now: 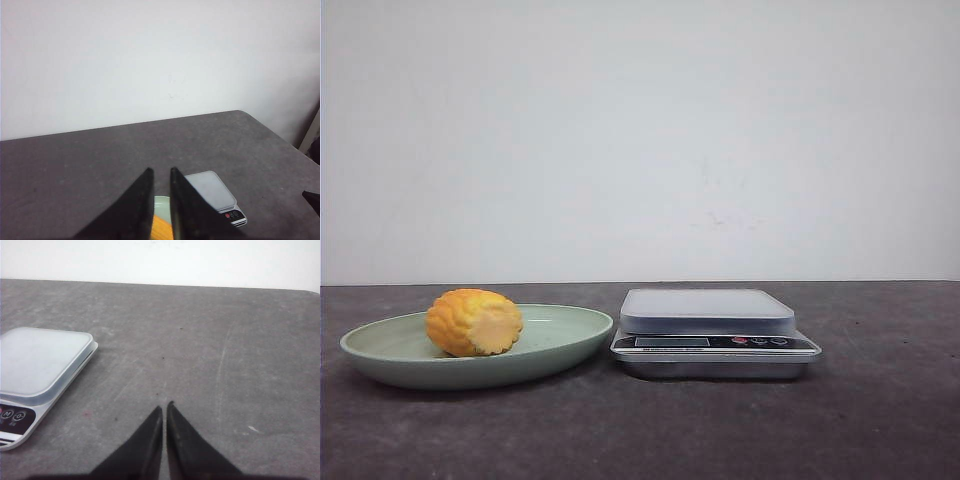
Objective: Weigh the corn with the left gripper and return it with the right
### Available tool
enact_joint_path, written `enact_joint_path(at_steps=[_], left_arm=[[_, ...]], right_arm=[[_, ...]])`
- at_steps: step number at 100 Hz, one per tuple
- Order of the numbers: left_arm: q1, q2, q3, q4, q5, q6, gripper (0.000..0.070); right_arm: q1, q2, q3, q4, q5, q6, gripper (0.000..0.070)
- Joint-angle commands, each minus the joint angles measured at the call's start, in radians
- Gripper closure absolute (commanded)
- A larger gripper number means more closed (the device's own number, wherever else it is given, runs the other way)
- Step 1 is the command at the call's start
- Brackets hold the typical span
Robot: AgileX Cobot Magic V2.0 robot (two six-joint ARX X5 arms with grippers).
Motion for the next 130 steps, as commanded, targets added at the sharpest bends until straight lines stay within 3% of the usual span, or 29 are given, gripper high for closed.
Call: enact_joint_path(at_steps=[1, 103, 112, 130], left_arm=[[-0.005, 0.004, 0.025, -0.053, -0.002, -0.003, 0.0688], [-0.005, 0.004, 0.025, -0.053, -0.002, -0.003, 0.0688], [-0.004, 0.004, 0.026, -0.053, -0.01, 0.059, 0.0687], [0.012, 0.014, 0.005, -0.053, -0.014, 0.06, 0.0686]], right_arm=[[-0.002, -0.001, -0.006, 0.012, -0.001, 0.008, 0.0693], [-0.013, -0.001, -0.005, 0.04, -0.001, 0.008, 0.0693], [-0.013, -0.001, -0.005, 0.04, -0.001, 0.008, 0.0693], [-0.013, -0.001, -0.005, 0.04, -0.001, 0.008, 0.0693]])
